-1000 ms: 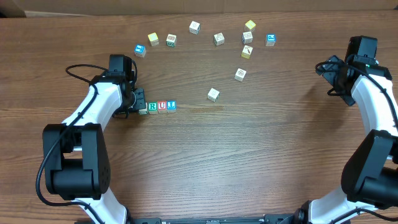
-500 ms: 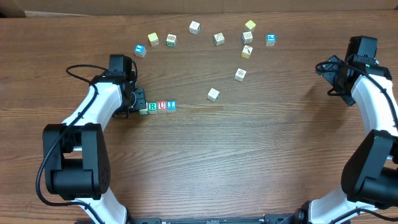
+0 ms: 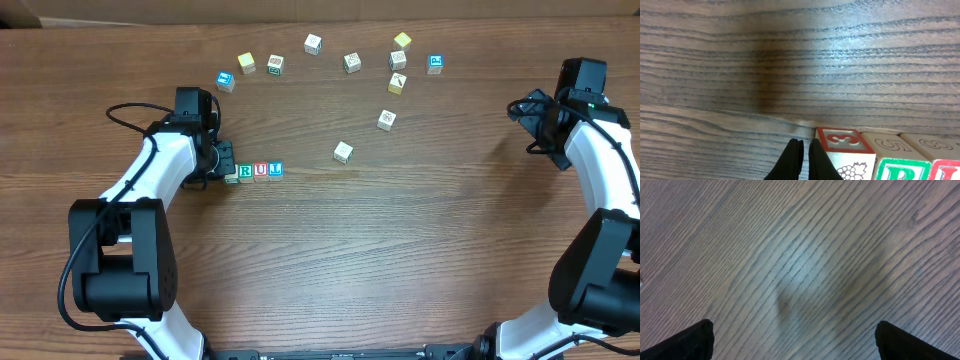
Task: Form a horizontal line
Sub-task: 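Push the grape block right with the left gripper against R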
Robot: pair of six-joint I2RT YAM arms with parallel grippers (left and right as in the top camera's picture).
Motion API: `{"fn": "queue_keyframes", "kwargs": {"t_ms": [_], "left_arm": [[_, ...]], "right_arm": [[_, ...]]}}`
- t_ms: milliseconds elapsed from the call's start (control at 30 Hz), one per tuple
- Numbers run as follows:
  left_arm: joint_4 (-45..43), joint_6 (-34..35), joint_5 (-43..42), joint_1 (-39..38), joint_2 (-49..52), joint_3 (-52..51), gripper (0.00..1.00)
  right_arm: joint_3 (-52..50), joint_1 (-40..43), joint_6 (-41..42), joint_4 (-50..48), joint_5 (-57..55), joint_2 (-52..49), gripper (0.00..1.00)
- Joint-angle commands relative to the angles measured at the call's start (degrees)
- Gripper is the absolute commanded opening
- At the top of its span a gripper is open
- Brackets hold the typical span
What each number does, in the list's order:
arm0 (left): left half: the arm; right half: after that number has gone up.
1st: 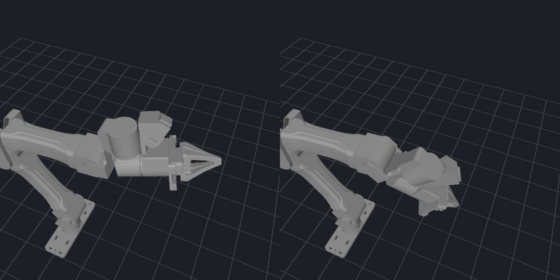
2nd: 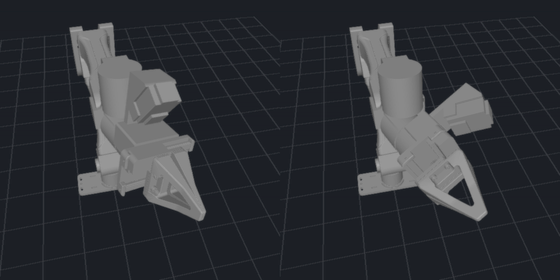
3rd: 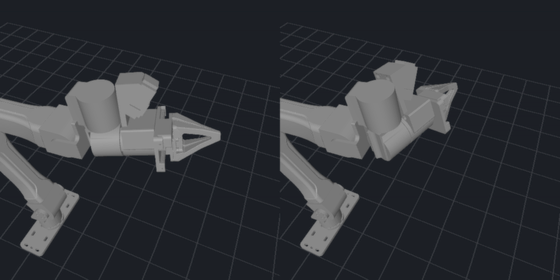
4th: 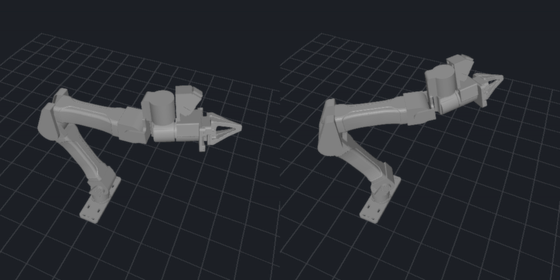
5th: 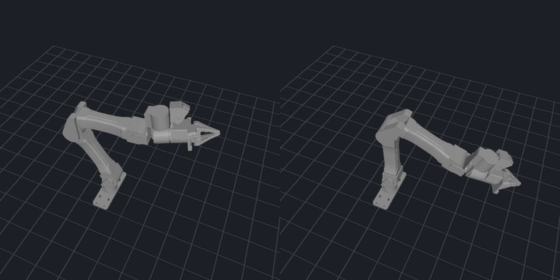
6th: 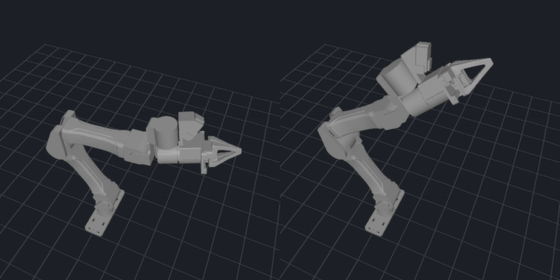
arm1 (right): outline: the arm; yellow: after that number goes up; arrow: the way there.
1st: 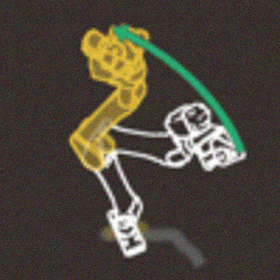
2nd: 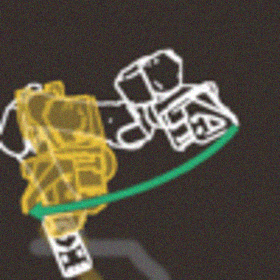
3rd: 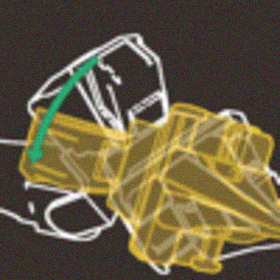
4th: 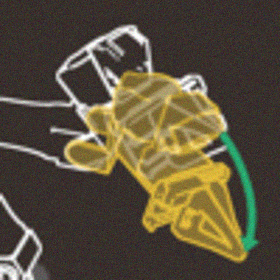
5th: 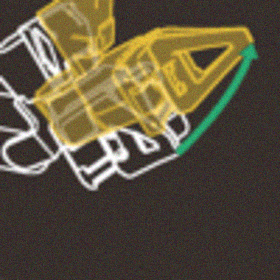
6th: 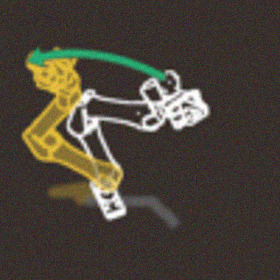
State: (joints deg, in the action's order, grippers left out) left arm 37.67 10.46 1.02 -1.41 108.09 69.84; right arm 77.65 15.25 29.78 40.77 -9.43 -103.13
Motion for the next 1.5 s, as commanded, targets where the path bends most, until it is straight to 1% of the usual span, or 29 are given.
{"fn": "queue_keyframes", "kwargs": {"t_ms": [0,800,933,1133,1467], "left_arm": [[-0.2,-1.09,-0.92,0.2,0.24,-0.48,0.04],[0.07,-1.07,-1.16,0.2,0.22,-0.48,0.04],[0.0,-1.07,-2.6,0.2,0.22,-0.48,0.04],[-0.09,-1.31,-2.47,0.22,0.22,-0.48,0.04],[-0.07,-1.22,2.97,0.22,0.24,-0.48,0.04]], "right_arm": [[0.74,-0.02,-0.28,-0.13,-0.63,0.9,1.0],[0.74,-0.02,-0.28,-0.11,-0.63,0.9,1.0],[0.74,-0.02,-0.28,-0.11,-0.63,0.9,1.0],[0.74,-0.02,-0.28,-0.13,-0.63,0.9,1.0],[0.74,-0.02,-0.28,-0.11,-0.63,0.9,1.0]]}}
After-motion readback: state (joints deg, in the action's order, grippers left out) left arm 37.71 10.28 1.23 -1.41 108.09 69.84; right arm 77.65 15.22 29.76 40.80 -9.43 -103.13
